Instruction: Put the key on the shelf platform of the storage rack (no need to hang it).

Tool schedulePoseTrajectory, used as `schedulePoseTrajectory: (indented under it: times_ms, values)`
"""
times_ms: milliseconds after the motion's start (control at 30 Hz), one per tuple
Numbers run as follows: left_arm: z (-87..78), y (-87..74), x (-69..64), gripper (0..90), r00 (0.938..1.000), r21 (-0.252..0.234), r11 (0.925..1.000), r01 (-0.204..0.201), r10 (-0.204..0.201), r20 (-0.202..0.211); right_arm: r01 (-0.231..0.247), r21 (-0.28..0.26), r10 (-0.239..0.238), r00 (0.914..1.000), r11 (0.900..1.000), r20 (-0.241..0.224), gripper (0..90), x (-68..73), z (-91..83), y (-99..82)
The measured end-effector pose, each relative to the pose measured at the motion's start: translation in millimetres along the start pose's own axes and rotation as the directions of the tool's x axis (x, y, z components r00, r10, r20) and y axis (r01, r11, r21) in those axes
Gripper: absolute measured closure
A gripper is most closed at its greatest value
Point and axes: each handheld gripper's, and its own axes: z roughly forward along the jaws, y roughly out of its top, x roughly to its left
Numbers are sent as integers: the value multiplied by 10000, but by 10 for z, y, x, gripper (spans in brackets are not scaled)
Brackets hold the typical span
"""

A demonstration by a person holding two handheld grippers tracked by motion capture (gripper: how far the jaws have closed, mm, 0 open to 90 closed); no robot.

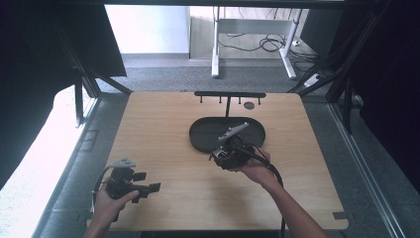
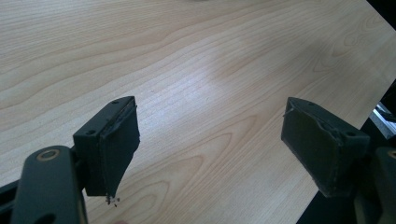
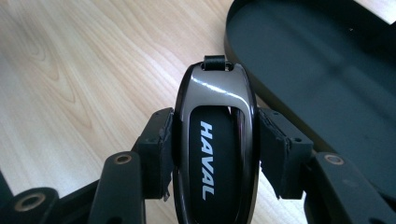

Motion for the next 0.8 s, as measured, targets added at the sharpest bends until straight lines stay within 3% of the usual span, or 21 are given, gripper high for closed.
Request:
schedulePoseTrajectory:
  times_ms: [800]
  values:
    - [-9, 1, 15, 195, 10000, -28, 10000, -15, 15, -5, -162, -420, 179, 9990, 9990, 399, 493, -175, -87, 282]
